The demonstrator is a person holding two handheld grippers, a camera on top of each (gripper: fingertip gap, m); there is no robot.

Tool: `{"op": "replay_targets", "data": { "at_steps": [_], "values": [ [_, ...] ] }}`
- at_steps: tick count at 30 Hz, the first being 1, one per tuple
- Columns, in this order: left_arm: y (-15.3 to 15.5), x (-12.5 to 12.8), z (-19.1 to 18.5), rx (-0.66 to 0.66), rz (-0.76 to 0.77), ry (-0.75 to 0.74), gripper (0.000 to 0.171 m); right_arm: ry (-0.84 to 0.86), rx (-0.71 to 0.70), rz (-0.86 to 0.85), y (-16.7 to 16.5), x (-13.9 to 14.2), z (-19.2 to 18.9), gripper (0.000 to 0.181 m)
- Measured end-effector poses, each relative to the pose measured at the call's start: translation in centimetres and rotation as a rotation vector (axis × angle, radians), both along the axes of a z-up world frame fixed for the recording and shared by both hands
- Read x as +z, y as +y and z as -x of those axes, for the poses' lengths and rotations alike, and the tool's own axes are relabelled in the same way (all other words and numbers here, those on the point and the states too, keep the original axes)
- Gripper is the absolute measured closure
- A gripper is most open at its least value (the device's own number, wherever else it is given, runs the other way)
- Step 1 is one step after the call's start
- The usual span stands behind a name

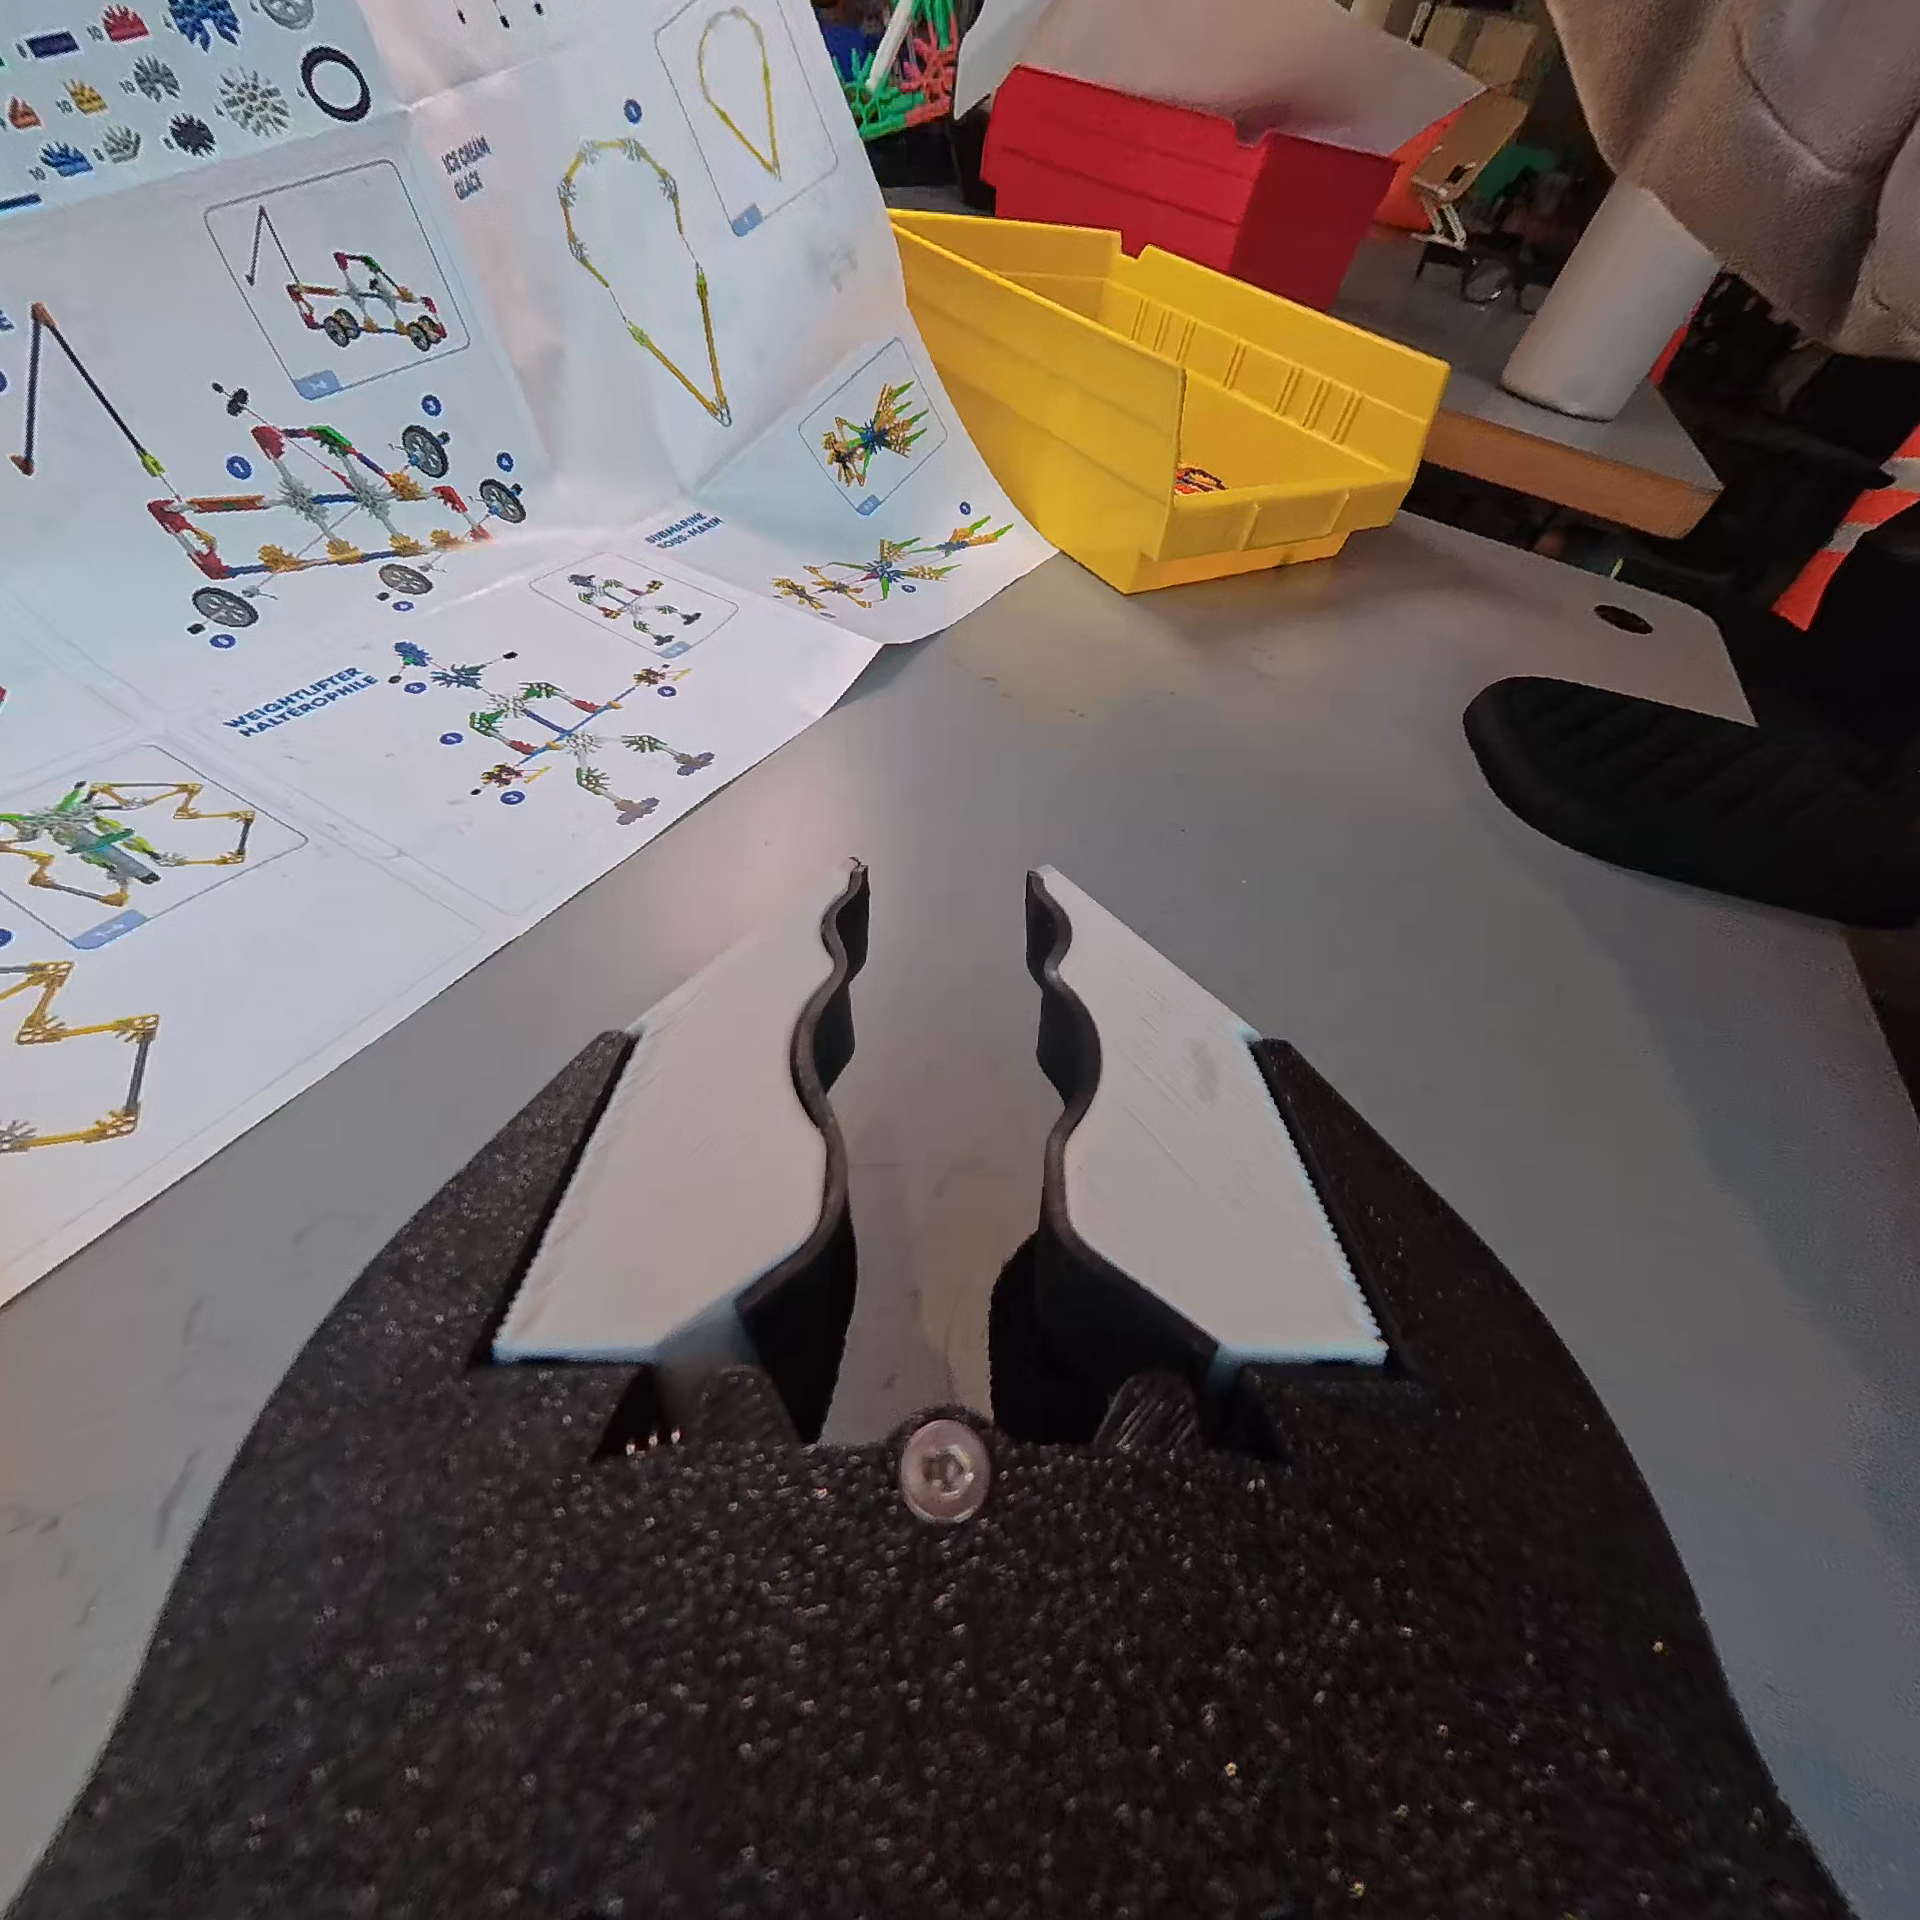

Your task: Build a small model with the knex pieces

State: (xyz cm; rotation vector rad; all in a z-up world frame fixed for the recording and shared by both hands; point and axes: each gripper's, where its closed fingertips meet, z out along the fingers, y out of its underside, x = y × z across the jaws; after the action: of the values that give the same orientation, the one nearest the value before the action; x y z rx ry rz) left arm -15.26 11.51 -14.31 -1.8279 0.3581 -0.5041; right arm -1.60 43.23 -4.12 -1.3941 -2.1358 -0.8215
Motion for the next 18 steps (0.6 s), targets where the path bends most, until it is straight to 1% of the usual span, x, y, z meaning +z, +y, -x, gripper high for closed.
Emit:
{"op": "replay_targets", "data": {
  "at_steps": [2, 5, 7, 8, 11, 13, 14, 16, 18],
  "values": [
    [0.0, 0.1, 0.0, -0.002, 0.0, -0.011, 0.143, 0.112, -0.007, -0.085, -0.6, 1.9, -0.3, 0.131],
    [-0.1, 0.4, -0.2, -0.01, -0.005, -0.031, 0.143, 0.371, -0.019, -0.018, -3.4, 2.8, 0.1, 0.131],
    [-0.2, 0.7, -0.5, -0.019, -0.008, -0.049, 0.143, 0.555, 0.017, 0.067, -6.5, 2.5, 1.0, 0.131],
    [-0.3, 0.9, -0.6, -0.024, -0.009, -0.062, 0.142, 0.651, 0.047, 0.129, -8.5, 1.9, 1.8, 0.131],
    [-0.5, 1.3, -1.0, -0.036, -0.014, -0.09, 0.139, 0.892, 0.111, 0.407, -15.7, -1.7, 4.6, 0.131],
    [-0.5, 1.4, -1.2, -0.034, -0.031, -0.065, 0.135, 1.021, 0.138, 0.646, -21.0, -4.5, 6.5, 0.131],
    [-0.5, 1.5, -1.4, -0.035, -0.045, -0.039, 0.134, 1.079, 0.133, 0.747, -23.1, -5.8, 7.4, 0.131],
    [-0.7, 1.6, -1.9, -0.04, -0.075, 0.018, 0.132, 1.168, 0.139, 0.938, -26.7, -7.8, 9.0, 0.131],
    [-0.9, 1.6, -2.6, -0.05, -0.102, 0.07, 0.132, 1.246, 0.162, 1.084, -29.3, -8.6, 10.2, 0.131]
  ]
}}
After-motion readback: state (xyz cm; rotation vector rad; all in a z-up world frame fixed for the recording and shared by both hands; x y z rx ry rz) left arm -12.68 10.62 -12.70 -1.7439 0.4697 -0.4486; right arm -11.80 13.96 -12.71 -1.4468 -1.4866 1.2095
